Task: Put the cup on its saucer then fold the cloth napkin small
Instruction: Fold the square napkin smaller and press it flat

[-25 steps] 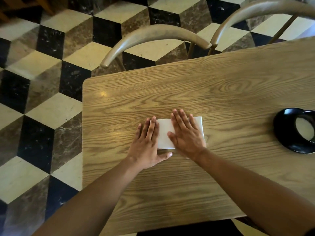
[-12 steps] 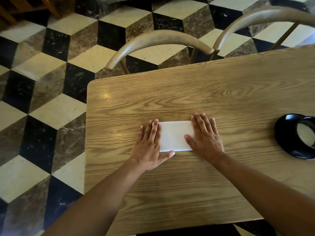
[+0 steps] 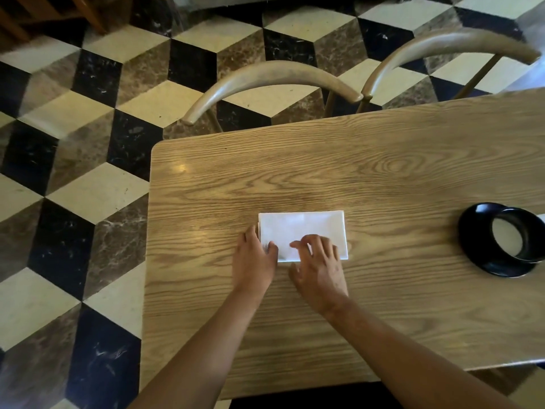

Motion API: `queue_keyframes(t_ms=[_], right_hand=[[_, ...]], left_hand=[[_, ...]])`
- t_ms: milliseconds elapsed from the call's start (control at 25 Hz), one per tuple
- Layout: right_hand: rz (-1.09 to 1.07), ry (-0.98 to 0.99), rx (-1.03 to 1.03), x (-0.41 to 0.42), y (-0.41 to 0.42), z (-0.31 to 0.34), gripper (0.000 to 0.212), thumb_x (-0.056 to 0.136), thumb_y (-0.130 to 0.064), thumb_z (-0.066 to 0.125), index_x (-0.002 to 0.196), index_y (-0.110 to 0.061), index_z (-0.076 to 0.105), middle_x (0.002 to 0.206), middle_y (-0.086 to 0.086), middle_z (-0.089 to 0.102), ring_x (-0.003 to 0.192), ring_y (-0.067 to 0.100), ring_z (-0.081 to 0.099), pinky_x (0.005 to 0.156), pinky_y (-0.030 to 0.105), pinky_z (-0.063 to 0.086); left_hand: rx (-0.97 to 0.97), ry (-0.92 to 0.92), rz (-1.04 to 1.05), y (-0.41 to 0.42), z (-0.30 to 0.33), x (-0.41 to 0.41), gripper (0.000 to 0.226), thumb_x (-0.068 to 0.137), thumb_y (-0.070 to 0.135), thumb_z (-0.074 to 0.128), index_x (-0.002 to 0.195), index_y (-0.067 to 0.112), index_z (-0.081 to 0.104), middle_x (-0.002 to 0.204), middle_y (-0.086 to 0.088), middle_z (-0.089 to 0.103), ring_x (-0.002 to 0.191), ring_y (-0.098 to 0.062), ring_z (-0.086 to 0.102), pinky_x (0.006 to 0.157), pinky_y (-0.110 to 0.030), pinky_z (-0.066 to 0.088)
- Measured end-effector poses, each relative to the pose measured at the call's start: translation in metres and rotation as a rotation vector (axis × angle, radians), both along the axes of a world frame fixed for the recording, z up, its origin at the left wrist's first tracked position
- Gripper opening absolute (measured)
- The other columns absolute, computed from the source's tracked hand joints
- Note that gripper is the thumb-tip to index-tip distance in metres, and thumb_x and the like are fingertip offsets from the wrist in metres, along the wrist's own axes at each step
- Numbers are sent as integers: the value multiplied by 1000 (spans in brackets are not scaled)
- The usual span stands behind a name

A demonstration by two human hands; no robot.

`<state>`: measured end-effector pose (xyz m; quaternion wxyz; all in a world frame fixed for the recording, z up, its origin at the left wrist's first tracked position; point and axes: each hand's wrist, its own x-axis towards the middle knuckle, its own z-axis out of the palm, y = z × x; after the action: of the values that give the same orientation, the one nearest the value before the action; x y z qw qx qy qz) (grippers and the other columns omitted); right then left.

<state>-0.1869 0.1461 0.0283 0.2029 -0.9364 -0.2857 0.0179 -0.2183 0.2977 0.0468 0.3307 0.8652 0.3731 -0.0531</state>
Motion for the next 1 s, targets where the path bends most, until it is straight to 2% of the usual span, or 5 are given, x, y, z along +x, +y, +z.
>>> queue_keyframes(t_ms=[400, 600, 720, 840, 1000], right_hand=[[96, 28, 5, -38, 4, 17, 30, 73, -13, 78, 102, -9, 72, 101, 10, 68, 92, 32, 67, 83, 44, 57], [130, 179, 76, -38, -14, 29, 29, 84, -10, 72, 113, -9, 71, 112, 6, 69, 103, 28, 67, 87, 41, 57], [171, 208, 156, -38, -21, 42, 26, 88, -16, 62, 111, -10, 72, 116, 2, 69, 109, 23, 66, 92, 35, 55], [212, 250, 222, -44, -32, 52, 26, 87, -21, 61, 110, -13, 73, 121, 2, 68, 120, 18, 62, 97, 31, 52], [144, 382, 298, -60, -57, 57, 24, 87, -16, 68, 111, -14, 73, 131, -1, 65, 136, 15, 53, 105, 33, 48]], left_hand=[[-636, 43, 531, -16, 24, -23, 39, 74, 7, 76, 110, 4, 62, 95, -14, 76, 77, -24, 73, 69, -38, 62], [-880, -85, 704, -17, 32, -49, 26, 93, 9, 54, 117, 0, 59, 88, -18, 74, 51, -22, 56, 45, -27, 40], [-579, 6, 347, -10, 26, -80, 64, 88, -3, 51, 146, 20, 40, 114, -10, 61, 89, -26, 63, 73, -41, 60], [-71, -48, -181, -9, 19, -115, 94, 73, 2, 64, 158, 20, 29, 138, -9, 43, 125, -27, 43, 111, -43, 40], [219, -277, -585, -4, 15, -119, 77, 70, 8, 56, 146, 7, 48, 139, -14, 54, 129, -36, 52, 110, -50, 43]])
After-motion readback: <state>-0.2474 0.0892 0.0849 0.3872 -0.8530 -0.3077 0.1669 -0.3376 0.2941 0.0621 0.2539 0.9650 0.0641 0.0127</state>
